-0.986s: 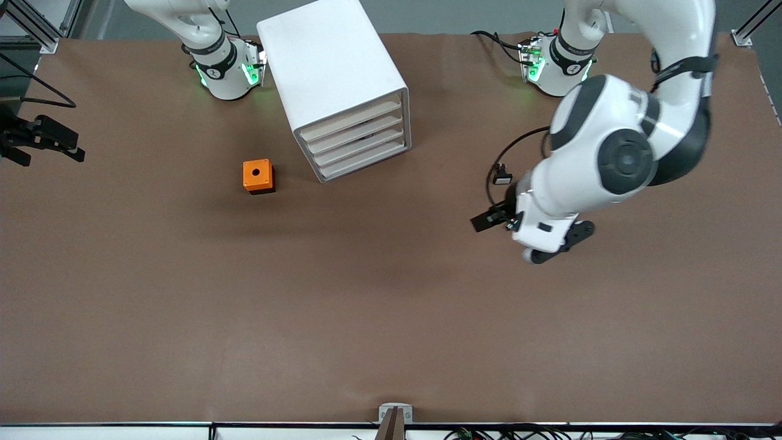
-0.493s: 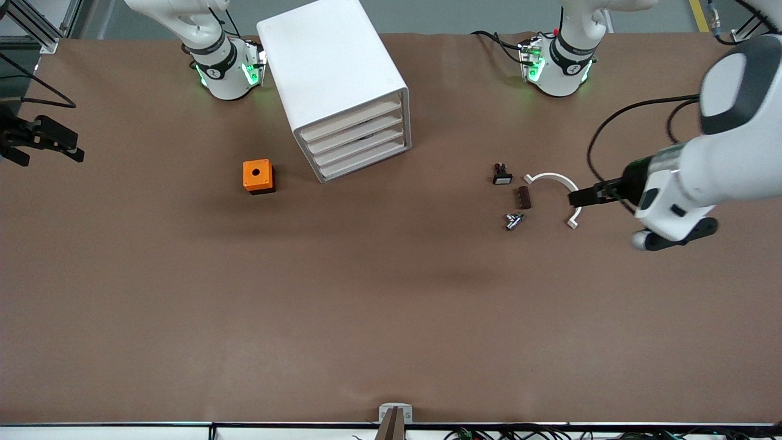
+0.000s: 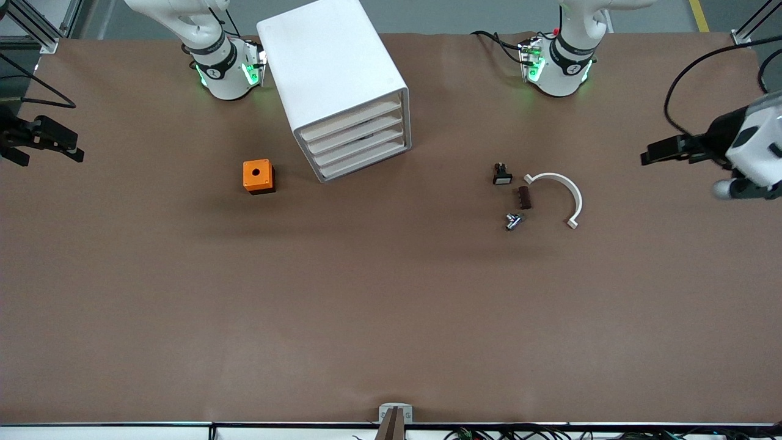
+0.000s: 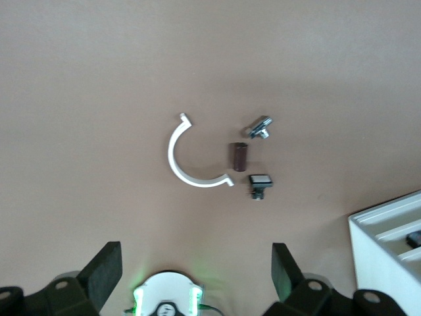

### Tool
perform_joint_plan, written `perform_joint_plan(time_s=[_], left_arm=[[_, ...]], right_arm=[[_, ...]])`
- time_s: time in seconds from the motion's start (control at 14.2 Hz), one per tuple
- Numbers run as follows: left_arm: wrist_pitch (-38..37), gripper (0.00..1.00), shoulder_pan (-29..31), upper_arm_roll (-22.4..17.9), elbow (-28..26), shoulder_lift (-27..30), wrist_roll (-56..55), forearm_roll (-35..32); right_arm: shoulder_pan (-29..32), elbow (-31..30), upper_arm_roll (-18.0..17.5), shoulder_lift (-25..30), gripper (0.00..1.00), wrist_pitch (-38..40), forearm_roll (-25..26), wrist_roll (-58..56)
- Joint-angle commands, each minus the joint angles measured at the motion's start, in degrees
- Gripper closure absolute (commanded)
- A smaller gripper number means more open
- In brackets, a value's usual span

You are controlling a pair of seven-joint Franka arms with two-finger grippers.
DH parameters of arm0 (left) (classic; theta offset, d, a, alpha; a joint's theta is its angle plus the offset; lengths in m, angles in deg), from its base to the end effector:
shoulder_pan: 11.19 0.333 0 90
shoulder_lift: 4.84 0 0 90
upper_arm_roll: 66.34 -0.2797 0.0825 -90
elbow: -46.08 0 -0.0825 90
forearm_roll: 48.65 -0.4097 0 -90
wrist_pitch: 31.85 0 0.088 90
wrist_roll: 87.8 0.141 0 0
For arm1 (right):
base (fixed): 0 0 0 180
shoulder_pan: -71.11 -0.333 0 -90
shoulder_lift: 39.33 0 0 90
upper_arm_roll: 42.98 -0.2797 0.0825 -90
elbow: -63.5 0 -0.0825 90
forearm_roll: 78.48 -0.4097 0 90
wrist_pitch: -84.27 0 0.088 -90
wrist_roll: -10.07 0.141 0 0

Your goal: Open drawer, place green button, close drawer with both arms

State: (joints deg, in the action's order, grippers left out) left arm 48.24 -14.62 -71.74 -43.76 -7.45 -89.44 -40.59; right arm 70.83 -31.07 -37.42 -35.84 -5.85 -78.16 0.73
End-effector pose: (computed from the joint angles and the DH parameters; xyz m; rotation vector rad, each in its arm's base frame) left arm 0.5642 -0.0031 0.5185 2.9864 0.0809 -0.3226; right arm 0.5596 -0.0537 0.5493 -3.1370 -0.1116 0.0265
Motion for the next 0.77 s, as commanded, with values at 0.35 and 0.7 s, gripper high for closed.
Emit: perform_joint_plan(time_s=[0.35, 0.7], left_arm=[[12.80, 0.00, 4.90, 5.63, -12.91, 10.87, 0.24, -1.46], [13.43, 0.00, 6.50, 9.09, -8.61, 10.35, -1.35, -3.75]], right_arm=[[0.64, -1.67, -0.46, 1.78, 0.00, -0.76, 1.36, -0.24], [0.64, -1.76, -0.46, 1.78, 0.00, -0.76, 1.36, -0.24]])
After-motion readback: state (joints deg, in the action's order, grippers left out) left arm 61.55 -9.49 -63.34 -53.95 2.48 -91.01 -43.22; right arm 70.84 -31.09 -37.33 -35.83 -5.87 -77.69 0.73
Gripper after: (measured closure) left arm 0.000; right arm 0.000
